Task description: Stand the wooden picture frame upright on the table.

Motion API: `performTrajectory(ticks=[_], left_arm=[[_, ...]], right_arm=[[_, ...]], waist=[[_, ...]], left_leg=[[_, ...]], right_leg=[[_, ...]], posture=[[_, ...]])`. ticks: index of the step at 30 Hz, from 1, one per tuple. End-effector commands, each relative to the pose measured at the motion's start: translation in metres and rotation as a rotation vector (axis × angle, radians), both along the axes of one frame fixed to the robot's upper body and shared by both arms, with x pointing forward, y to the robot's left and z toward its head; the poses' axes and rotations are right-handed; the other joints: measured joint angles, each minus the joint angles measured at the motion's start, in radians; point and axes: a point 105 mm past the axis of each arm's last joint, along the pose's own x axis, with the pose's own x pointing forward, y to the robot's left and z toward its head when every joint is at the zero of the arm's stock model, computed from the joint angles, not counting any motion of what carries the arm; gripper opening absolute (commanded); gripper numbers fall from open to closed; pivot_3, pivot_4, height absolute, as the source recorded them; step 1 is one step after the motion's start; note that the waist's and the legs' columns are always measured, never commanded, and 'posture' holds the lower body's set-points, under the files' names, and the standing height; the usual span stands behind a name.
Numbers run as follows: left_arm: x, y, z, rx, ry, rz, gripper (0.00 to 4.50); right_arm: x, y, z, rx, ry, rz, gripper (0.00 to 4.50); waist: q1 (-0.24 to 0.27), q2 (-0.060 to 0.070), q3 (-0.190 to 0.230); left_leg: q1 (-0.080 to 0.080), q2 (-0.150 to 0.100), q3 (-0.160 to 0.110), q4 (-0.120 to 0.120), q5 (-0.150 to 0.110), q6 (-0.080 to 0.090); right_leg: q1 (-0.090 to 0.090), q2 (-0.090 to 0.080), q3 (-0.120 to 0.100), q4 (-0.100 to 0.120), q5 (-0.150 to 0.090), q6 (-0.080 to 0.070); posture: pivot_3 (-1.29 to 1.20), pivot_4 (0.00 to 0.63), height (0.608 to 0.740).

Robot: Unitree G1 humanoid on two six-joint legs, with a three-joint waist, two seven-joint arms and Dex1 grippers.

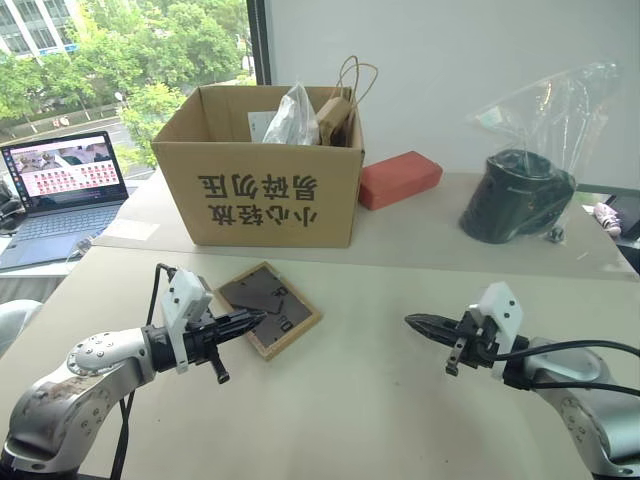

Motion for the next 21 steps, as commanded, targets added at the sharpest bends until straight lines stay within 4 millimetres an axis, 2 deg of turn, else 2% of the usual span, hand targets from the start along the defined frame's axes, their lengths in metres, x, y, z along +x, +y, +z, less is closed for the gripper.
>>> performTrajectory(ticks=[1, 3, 5, 9, 11, 14, 18, 21], left_arm=[[0.002, 0.01, 0.004, -0.049, -0.021, 0.098, 0.06], [0.008, 0.042, -0.009, -0.063, -0.018, 0.347, 0.06], [0.01, 0.063, -0.014, -0.094, -0.029, 0.514, 0.06], [0.007, 0.102, -0.031, -0.121, -0.026, 0.832, 0.06], [0.005, 0.11, -0.045, -0.097, 0.007, 0.928, 0.06], [0.011, 0.103, -0.058, -0.06, 0.039, 0.993, 0.06], [0.029, 0.074, -0.068, -0.006, 0.052, 0.991, 0.06], [0.041, 0.058, -0.079, 0.056, 0.079, 0.972, 0.06]], right_arm=[[0.008, 0.008, 0.007, -0.019, -0.044, 0.019, 0.0], [0.038, 0.021, 0.003, -0.065, -0.055, -0.009, 0.0], [0.058, 0.032, 0.001, -0.074, -0.058, -0.035, 0.0], [0.087, 0.066, -0.009, -0.125, -0.066, -0.015, 0.0], [0.097, 0.085, -0.015, -0.151, -0.058, 0.006, 0.0], [0.106, 0.111, -0.029, -0.219, -0.062, 0.046, 0.0], [0.122, 0.131, -0.038, -0.267, -0.071, 0.024, 0.0], [0.118, 0.147, -0.042, -0.293, -0.086, 0.074, 0.0]], waist=[[0.0, 0.0, 0.0], [-0.028, 0.0, 0.0], [-0.041, 0.0, 0.001], [-0.024, -0.001, 0.001], [-0.022, -0.001, 0.001], [-0.015, -0.001, 0.001], [-0.013, -0.001, 0.001], [-0.019, -0.001, 0.001]], left_leg=[[0.0, 0.0, 0.0, 0.0, 0.0, 0.0], [0.002, 0.0, 0.002, 0.0, 0.0, 0.0], [0.005, 0.001, 0.005, 0.0, 0.0, 0.0], [0.004, 0.001, 0.001, 0.0, 0.0, 0.0], [0.004, 0.001, 0.002, 0.001, 0.0, 0.0], [0.003, 0.001, 0.001, 0.001, 0.0, 0.0], [0.003, 0.001, 0.001, 0.001, 0.001, -0.001], [0.004, 0.001, 0.001, 0.0, 0.002, -0.003]], right_leg=[[0.0, 0.0, 0.0, 0.0, 0.0, 0.0], [0.0, 0.0, 0.002, 0.0, 0.0, 0.0], [0.001, 0.0, 0.005, 0.0, -0.001, 0.001], [0.001, 0.002, 0.003, 0.003, 0.0, -0.001], [0.0, 0.002, 0.004, 0.002, 0.001, -0.001], [0.0, 0.002, 0.003, 0.001, 0.001, -0.001], [0.0, 0.002, 0.003, 0.002, 0.001, -0.001], [0.0, 0.002, 0.003, 0.003, 0.002, -0.002]], posture=[[0.0, 0.15, 0.74], [0.0, 0.15, 0.74], [0.0, 0.15, 0.74], [0.0, 0.15, 0.74], [0.0, 0.15, 0.74], [0.0, 0.15, 0.74], [0.0, 0.15, 0.74], [0.0, 0.15, 0.74]])
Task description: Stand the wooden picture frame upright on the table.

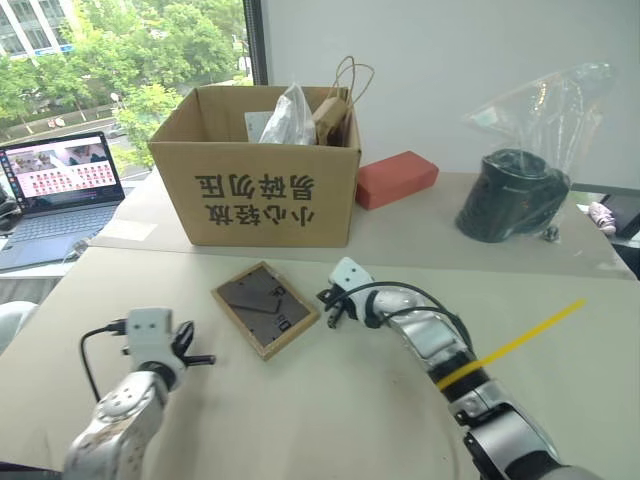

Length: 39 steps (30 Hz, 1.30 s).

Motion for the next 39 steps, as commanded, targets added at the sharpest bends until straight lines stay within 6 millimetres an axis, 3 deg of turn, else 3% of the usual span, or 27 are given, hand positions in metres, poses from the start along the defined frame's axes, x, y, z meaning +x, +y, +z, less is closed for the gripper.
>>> performTrajectory(ticks=[1, 7, 14, 22, 27, 32, 39], left_arm=[[0.01, -0.011, -0.009, 0.058, 0.042, -0.007, 0.06], [0.025, -0.045, -0.022, 0.149, 0.103, -0.163, 0.06], [0.035, -0.094, -0.024, 0.186, 0.093, -0.429, 0.06], [0.029, -0.143, -0.022, 0.194, 0.051, -0.726, 0.06], [0.026, -0.147, -0.025, 0.198, 0.068, -0.79, 0.06], [0.027, -0.141, -0.024, 0.212, 0.056, -0.811, 0.06], [0.028, -0.139, -0.024, 0.227, 0.05, -0.822, 0.06]], right_arm=[[-0.002, 0.013, 0.001, -0.029, -0.043, 0.047, 0.0], [-0.021, 0.022, 0.002, -0.023, -0.032, 0.117, 0.0], [-0.058, -0.006, -0.003, -0.027, 0.077, 0.105, 0.0], [-0.099, -0.036, -0.009, -0.043, 0.191, 0.043, 0.0], [-0.109, -0.04, -0.009, -0.037, 0.24, 0.026, 0.0], [-0.126, -0.03, -0.009, -0.029, 0.303, 0.102, 0.0], [-0.131, -0.026, -0.009, -0.026, 0.321, 0.142, 0.0]], waist=[[-0.007, 0.0, 0.0], [-0.008, 0.002, -0.002], [0.027, 0.006, -0.004], [0.051, 0.007, -0.007], [0.049, 0.007, -0.008], [0.047, 0.006, -0.008], [0.047, 0.006, -0.008]], left_leg=[[0.0, 0.0, 0.0, 0.0, 0.0, 0.0], [0.002, 0.0, 0.0, 0.0, 0.0, 0.0], [0.001, -0.002, -0.001, 0.0, 0.0, -0.001], [-0.001, -0.003, -0.001, 0.0, 0.0, 0.0], [-0.001, -0.003, -0.001, 0.0, 0.0, 0.0], [-0.001, -0.003, -0.001, 0.0, 0.0, 0.0], [-0.001, -0.003, -0.001, 0.0, 0.0, 0.0]], right_leg=[[0.0, 0.0, 0.0, 0.001, 0.0, 0.0], [0.001, 0.0, 0.0, 0.002, 0.0, 0.0], [0.002, -0.001, -0.001, 0.001, -0.001, 0.001], [0.003, -0.003, -0.002, -0.003, -0.002, 0.003], [0.003, -0.003, -0.002, -0.003, -0.003, 0.006], [0.003, -0.003, -0.002, -0.003, -0.004, 0.007], [0.003, -0.003, -0.003, -0.003, -0.005, 0.008]], posture=[[0.0, 0.15, 0.74], [0.0, 0.15, 0.74], [0.0, 0.15, 0.74], [0.0, 0.15, 0.74], [0.0, 0.15, 0.74], [0.0, 0.15, 0.74], [0.0, 0.15, 0.74]])
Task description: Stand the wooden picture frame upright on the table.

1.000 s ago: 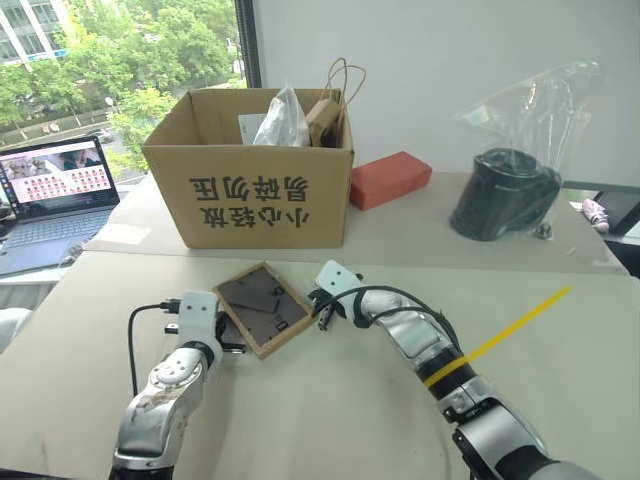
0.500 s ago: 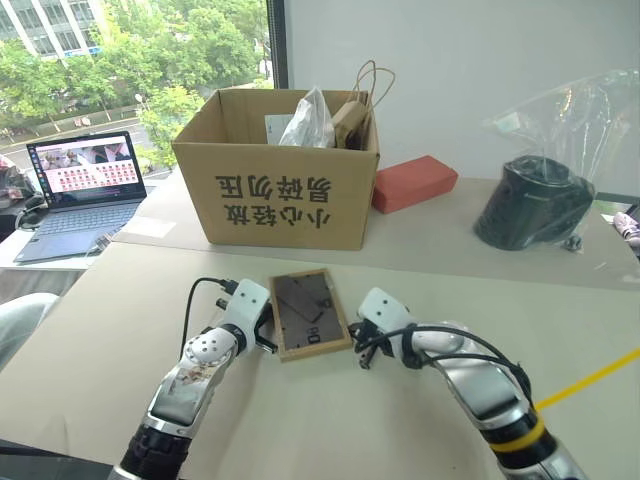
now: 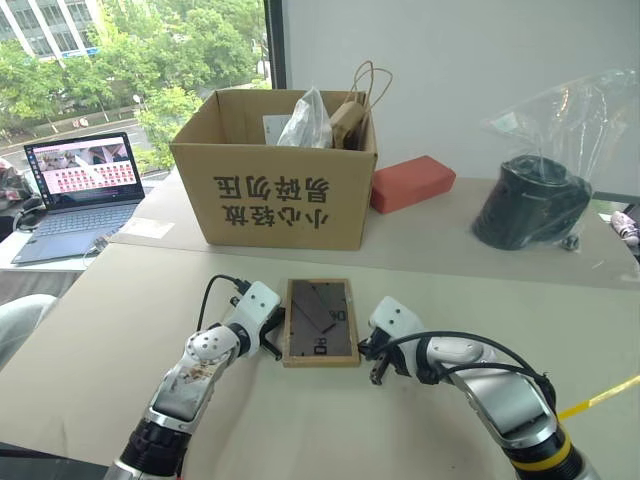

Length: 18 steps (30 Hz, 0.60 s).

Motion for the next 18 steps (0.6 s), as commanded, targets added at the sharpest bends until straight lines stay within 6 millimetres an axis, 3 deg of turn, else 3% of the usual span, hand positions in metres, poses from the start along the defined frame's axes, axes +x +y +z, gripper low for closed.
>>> performTrajectory(ticks=[1, 7, 11, 14, 18], left_arm=[[-0.013, -0.03, -0.015, -0.02, 0.063, -0.131, 0.06], [-0.009, -0.03, -0.013, -0.019, 0.041, -0.127, 0.06], [-0.009, -0.029, -0.014, -0.015, 0.032, -0.132, 0.06], [-0.006, -0.019, -0.007, -0.028, 0.001, -0.086, 0.06], [-0.008, 0.006, 0.004, -0.029, -0.046, -0.015, 0.06]], right_arm=[[-0.026, 0.034, 0.003, 0.072, 0.048, 0.195, 0.0], [-0.036, 0.038, 0.004, 0.08, 0.088, 0.264, 0.0], [-0.031, 0.036, 0.005, 0.072, 0.073, 0.261, 0.0], [-0.019, 0.026, 0.005, 0.067, 0.051, 0.199, 0.0], [0.004, -0.006, 0.002, 0.008, -0.007, 0.073, 0.0]], waist=[[0.0, 0.0, 0.0], [0.001, 0.0, 0.0], [0.0, 0.0, 0.0], [-0.001, 0.0, 0.0], [-0.009, -0.001, -0.001]], left_leg=[[0.0, 0.0, 0.0, 0.0, 0.0, 0.0], [0.0, 0.0, 0.0, 0.0, 0.0, 0.0], [0.0, 0.0, 0.0, 0.0, 0.0, 0.0], [0.0, 0.0, 0.0, 0.0, 0.0, 0.0], [0.001, 0.0, 0.0, 0.0, 0.0, 0.0]], right_leg=[[0.0, 0.0, 0.0, 0.0, 0.0, 0.0], [0.0, 0.0, 0.0, 0.0, 0.0, 0.0], [0.0, 0.0, 0.0, 0.0, 0.0, 0.0], [0.0, 0.0, 0.0, 0.0, -0.001, 0.001], [0.0, 0.0, 0.0, 0.001, -0.001, 0.001]], posture=[[0.0, 0.15, 0.74], [0.0, 0.15, 0.74], [0.0, 0.15, 0.74], [0.0, 0.15, 0.74], [0.0, 0.15, 0.74]])
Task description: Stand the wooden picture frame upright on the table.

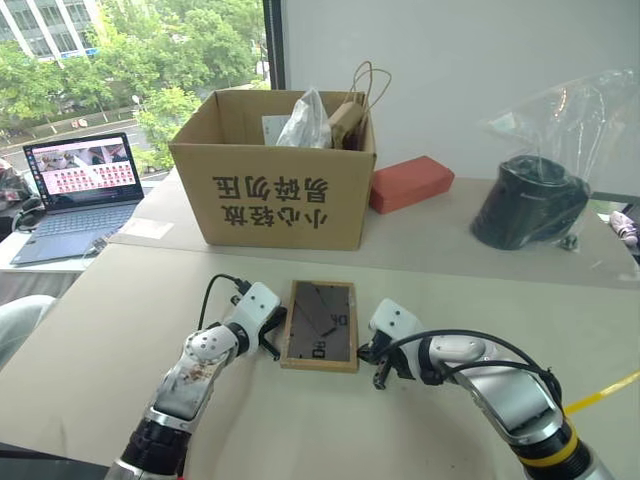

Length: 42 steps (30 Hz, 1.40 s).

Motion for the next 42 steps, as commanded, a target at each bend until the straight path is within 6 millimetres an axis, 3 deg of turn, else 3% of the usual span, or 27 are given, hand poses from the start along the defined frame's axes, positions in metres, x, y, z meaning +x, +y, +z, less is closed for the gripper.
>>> performTrajectory(ticks=[1, 3, 8, 10, 12, 15, 22, 28, 35, 37, 42], left_arm=[[-0.009, 0.005, 0.008, -0.029, -0.033, -0.001, 0.31], [-0.014, 0.022, 0.013, -0.019, -0.048, 0.034, 0.74], [-0.036, 0.069, 0.027, 0.086, -0.118, 0.047, 2.48], [-0.04, 0.078, 0.027, 0.146, -0.139, 0.015, 3.16], [-0.045, 0.079, 0.033, 0.296, -0.276, -0.112, 3.75], [-0.058, 0.07, 0.028, 0.536, -0.485, -0.391, 3.75], [-0.057, 0.067, -0.005, 0.76, -0.703, -0.776, 3.75], [-0.041, 0.038, -0.019, 0.753, -0.807, -0.934, 3.75], [-0.037, 0.019, -0.021, 0.713, -0.872, -1.006, 3.75], [-0.036, 0.019, -0.019, 0.699, -0.882, -0.999, 3.51], [-0.035, 0.023, -0.021, 0.714, -0.88, -0.999, 1.88]], right_arm=[[0.008, -0.011, 0.002, 0.011, -0.035, -0.01, 0.0], [0.013, -0.023, 0.002, -0.008, -0.057, -0.029, 0.0], [0.012, -0.037, 0.003, 0.007, -0.077, 0.001, 0.0], [0.012, -0.038, 0.001, 0.005, -0.077, 0.01, 0.0], [0.013, -0.035, 0.003, 0.026, -0.075, 0.018, 0.0], [0.013, -0.023, 0.007, 0.069, -0.069, 0.043, 0.0], [0.012, 0.011, -0.001, 0.073, -0.055, 0.124, 0.0], [0.019, 0.038, 0.006, 0.082, -0.062, 0.145, 0.0], [0.022, 0.03, 0.003, 0.062, -0.057, 0.105, 0.0], [0.022, 0.025, 0.002, 0.055, -0.055, 0.088, 0.0], [0.023, 0.012, 0.003, 0.042, -0.056, 0.052, 0.0]], waist=[[-0.007, 0.0, 0.0], [-0.013, 0.0, 0.0], [-0.025, -0.002, 0.001], [-0.024, -0.002, 0.002], [-0.021, -0.003, 0.002], [-0.021, -0.004, 0.003], [-0.022, -0.004, 0.004], [-0.018, 0.0, 0.002], [-0.004, 0.002, 0.0], [-0.002, 0.002, -0.001], [0.002, 0.002, -0.001]], left_leg=[[0.0, 0.0, 0.0, 0.0, 0.0, 0.0], [0.0, 0.0, 0.0, 0.0, 0.0, 0.0], [-0.001, 0.001, 0.0, -0.001, 0.0, 0.0], [-0.001, 0.001, 0.0, -0.002, 0.0, 0.0], [-0.001, 0.001, 0.001, -0.001, 0.0, 0.0], [-0.001, 0.001, 0.001, -0.001, 0.0, 0.0], [-0.002, 0.001, 0.001, -0.003, 0.0, 0.0], [0.001, 0.001, 0.001, -0.002, 0.0, 0.0], [0.0, 0.0, 0.0, -0.001, 0.0, 0.0], [0.0, -0.001, 0.0, -0.001, 0.0, 0.0], [0.0, 0.0, 0.0, -0.001, 0.0, 0.0]], right_leg=[[0.0, 0.0, 0.0, 0.0, 0.0, 0.0], [-0.001, 0.0, 0.0, 0.0, 0.0, 0.0], [-0.002, 0.0, 0.0, 0.0, 0.0, 0.0], [-0.002, 0.0, 0.0, 0.0, 0.0, -0.001], [-0.001, 0.0, 0.0, 0.0, 0.0, 0.0], [-0.001, 0.0, 0.0, -0.001, 0.0, -0.001], [-0.003, 0.001, 0.0, -0.001, 0.001, -0.003], [-0.001, 0.0, 0.0, 0.001, 0.0, 0.0], [-0.001, 0.0, 0.0, 0.002, 0.0, 0.001], [-0.001, 0.0, 0.0, 0.002, 0.0, 0.002], [-0.001, 0.0, 0.0, 0.002, 0.0, 0.002]], posture=[[0.0, 0.15, 0.74], [0.0, 0.15, 0.74], [0.0, 0.15, 0.74], [0.0, 0.15, 0.74], [0.0, 0.15, 0.74], [0.0, 0.15, 0.74], [0.0, 0.15, 0.74], [0.0, 0.15, 0.74], [0.0, 0.15, 0.74], [0.0, 0.15, 0.74], [0.0, 0.15, 0.74]])
